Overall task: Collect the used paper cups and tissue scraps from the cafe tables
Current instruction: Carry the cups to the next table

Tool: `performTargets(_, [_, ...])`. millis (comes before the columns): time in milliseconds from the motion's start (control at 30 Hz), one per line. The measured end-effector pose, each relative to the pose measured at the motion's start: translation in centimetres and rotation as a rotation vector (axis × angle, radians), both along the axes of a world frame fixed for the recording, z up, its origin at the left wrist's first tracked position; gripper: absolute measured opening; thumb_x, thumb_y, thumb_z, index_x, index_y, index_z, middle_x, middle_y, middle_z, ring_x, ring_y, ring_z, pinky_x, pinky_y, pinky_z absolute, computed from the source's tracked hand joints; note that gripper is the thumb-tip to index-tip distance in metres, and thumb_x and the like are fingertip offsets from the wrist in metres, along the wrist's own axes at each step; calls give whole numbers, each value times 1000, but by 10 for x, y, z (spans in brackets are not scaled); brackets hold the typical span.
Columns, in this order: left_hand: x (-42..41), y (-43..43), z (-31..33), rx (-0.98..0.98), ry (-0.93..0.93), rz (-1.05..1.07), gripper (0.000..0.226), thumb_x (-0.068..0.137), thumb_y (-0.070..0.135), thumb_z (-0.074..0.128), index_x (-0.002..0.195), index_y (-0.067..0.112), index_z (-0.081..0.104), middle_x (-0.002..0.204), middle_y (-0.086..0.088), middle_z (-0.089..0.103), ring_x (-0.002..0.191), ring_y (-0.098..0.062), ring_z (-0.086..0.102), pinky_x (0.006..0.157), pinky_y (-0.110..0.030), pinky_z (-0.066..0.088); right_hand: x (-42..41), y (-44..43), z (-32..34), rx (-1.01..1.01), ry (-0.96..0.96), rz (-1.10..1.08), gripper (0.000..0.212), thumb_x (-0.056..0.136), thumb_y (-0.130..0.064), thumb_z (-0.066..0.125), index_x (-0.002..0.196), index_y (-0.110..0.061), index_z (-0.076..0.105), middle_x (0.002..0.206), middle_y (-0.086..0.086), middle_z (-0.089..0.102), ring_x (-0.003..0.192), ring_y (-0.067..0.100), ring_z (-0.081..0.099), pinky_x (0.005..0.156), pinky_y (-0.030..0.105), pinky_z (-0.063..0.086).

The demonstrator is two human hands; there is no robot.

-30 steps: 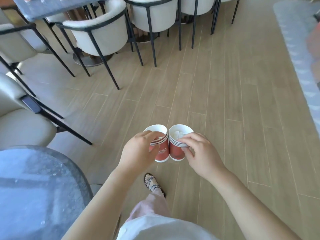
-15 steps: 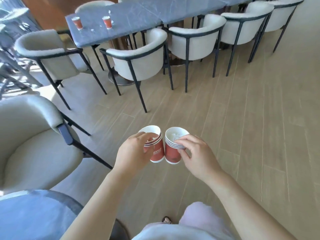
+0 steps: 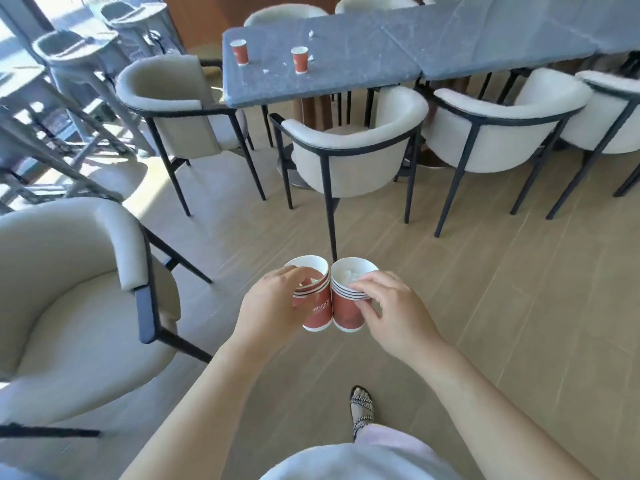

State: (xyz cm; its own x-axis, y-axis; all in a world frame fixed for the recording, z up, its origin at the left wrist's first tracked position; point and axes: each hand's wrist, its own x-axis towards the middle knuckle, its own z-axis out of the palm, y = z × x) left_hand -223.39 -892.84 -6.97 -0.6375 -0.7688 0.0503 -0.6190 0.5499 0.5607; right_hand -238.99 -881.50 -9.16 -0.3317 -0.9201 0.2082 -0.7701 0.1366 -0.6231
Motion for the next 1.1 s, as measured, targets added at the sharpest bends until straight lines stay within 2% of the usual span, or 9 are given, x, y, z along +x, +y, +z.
performTargets(200, [-52,-83,5,-15,-20,151,28,77,19,63,98,37,63,95,17,63,83,-10,53,62,-23,37,-65,-105,7,-1,17,146,23,82,-3,60,99,-16,68,101,-7,64,100,15,53,79,34,50])
performTargets(400, [-62,-165,-6,-29,-25,254,33,74,12,66,97,35,65,97,14,67,86,-15,58,63,-23,37,-88,-207,-2,-7,-3,264,26,80,-2,61,99,-18,68,99,-9,64,99,12,53,81,28,48])
performTargets(533, [-68,-241,-15,-31,-4,296,34,73,8,64,96,33,65,96,12,66,86,-17,59,64,-26,42,-98,-292,-8,-16,9,302,28,77,0,62,97,-19,68,97,-8,64,95,16,54,76,28,48])
performTargets(600, [-72,-285,-17,-25,14,295,33,75,8,62,97,32,64,97,13,66,86,-17,59,65,-28,46,-102,-339,-10,-22,21,312,29,76,0,62,96,-19,68,96,-8,64,94,17,54,76,27,47])
performTargets(767, [-81,-402,-8,-34,34,283,26,78,12,60,95,31,64,98,12,65,81,-13,56,63,-26,43,-109,-456,-8,-13,15,292,28,77,-4,63,99,-21,68,98,-10,64,97,16,55,80,25,45])
performTargets(867, [-80,-464,-6,-33,23,306,28,76,9,60,95,30,65,98,11,66,86,-16,58,67,-29,47,-112,-519,-7,-8,12,306,29,77,-5,64,100,-22,68,99,-11,63,97,13,53,80,20,42])
performTargets(1000, [-77,-521,-4,-35,23,316,26,75,10,64,93,28,67,93,10,67,84,-17,60,66,-32,50,-112,-585,-5,-21,-2,324,28,76,-3,66,97,-21,68,98,-9,64,95,14,54,81,22,43])
performTargets(1100, [-76,-559,-7,-28,15,335,22,76,16,64,93,30,67,94,12,66,85,-16,60,65,-30,48,-115,-626,-4,-24,-9,350,28,75,-3,69,96,-21,68,96,-9,64,93,13,55,81,19,41])
